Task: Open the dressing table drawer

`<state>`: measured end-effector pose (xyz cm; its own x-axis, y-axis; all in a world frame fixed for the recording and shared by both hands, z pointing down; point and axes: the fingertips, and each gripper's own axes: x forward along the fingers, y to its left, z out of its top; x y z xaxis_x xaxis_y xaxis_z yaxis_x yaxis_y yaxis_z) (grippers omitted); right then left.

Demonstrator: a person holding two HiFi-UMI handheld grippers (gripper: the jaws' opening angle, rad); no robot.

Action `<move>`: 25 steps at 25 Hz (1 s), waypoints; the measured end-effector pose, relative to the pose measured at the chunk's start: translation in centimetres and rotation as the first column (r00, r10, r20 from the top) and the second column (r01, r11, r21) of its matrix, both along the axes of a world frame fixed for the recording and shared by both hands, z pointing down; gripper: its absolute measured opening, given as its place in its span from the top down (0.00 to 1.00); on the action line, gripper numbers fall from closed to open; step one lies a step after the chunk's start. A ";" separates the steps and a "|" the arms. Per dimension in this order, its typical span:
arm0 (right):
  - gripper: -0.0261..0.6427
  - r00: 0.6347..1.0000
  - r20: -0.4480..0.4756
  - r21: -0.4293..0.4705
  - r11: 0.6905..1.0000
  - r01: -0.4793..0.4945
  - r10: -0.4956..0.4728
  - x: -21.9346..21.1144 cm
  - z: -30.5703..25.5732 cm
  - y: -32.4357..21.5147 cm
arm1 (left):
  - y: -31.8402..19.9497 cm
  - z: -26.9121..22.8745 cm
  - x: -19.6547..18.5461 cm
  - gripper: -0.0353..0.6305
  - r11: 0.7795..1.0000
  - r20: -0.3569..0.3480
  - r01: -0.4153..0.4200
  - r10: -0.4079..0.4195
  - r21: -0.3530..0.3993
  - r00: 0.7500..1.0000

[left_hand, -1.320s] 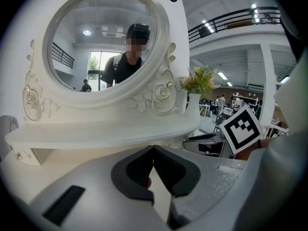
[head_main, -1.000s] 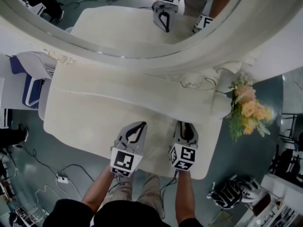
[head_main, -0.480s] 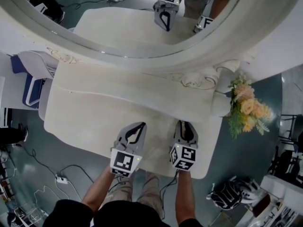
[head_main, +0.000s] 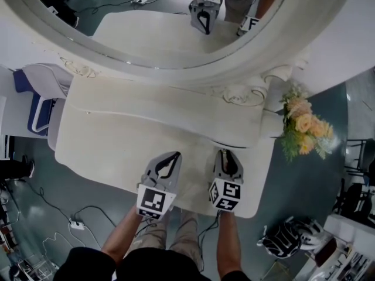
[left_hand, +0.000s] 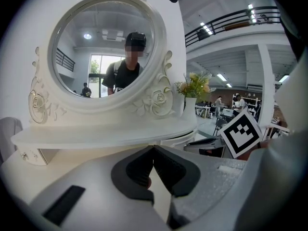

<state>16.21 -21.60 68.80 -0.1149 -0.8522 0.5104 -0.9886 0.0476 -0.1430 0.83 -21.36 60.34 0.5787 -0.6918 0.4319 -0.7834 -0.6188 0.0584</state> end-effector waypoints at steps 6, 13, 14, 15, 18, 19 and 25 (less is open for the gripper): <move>0.82 1.000 0.001 -0.002 1.000 -0.012 0.012 -0.3 0.0 1.2 | 0.9 -0.6 -0.2 0.94 1.000 -0.007 -0.010 0.010 0.015 1.000; 0.82 0.999 -0.004 -0.003 0.999 -0.036 0.036 -0.2 0.0 1.4 | 1.9 -0.8 -1.1 0.94 1.000 -0.001 -0.016 0.016 0.020 1.000; 0.82 0.999 -0.005 -0.003 0.999 -0.039 0.039 -0.2 0.0 1.4 | 2.0 -0.8 -1.2 0.94 1.000 0.001 -0.016 0.016 0.021 1.000; 0.82 0.999 -0.004 -0.004 0.999 -0.042 0.042 -0.2 0.0 1.4 | 2.1 -0.8 -1.4 0.94 1.000 0.002 -0.016 0.016 0.022 1.000; 0.82 0.999 -0.007 -0.009 0.999 -0.047 0.047 -0.3 0.1 1.5 | 2.5 -0.9 -1.8 0.94 1.000 -0.001 -0.014 0.014 0.024 1.000; 0.82 0.999 -0.008 -0.011 0.999 -0.048 0.048 -0.3 0.1 1.6 | 2.5 -0.9 -1.9 0.94 1.000 -0.002 -0.014 0.014 0.024 1.000; 0.82 0.998 -0.015 -0.015 0.998 -0.055 0.055 -0.4 0.2 2.1 | 2.8 -1.0 -2.3 0.94 1.000 -0.003 -0.013 0.013 0.026 1.000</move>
<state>15.81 -19.47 69.01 -0.0605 -0.8490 0.5249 -0.9916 -0.0090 -0.1287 -1.45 -18.59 59.29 0.5888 -0.6956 0.4117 -0.7753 -0.6300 0.0443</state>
